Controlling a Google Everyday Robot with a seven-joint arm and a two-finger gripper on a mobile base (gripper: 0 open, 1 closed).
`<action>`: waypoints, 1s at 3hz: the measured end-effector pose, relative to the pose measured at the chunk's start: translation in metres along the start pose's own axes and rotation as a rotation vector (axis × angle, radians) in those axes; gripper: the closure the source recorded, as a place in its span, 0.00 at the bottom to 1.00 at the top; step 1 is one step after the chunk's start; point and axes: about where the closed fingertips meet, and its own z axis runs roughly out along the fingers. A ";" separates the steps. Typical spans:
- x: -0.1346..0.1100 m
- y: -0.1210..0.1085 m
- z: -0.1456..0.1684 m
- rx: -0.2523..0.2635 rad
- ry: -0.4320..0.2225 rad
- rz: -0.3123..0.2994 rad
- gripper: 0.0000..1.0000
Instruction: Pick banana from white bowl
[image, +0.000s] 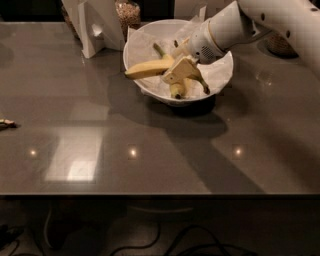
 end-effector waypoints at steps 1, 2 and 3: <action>0.003 -0.001 0.000 0.000 0.003 0.006 0.57; 0.004 -0.002 0.000 0.000 0.003 0.010 0.80; 0.003 -0.001 -0.001 0.001 0.000 0.009 1.00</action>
Offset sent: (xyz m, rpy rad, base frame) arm 0.0020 -0.0138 -0.0026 0.0068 0.0125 -0.0271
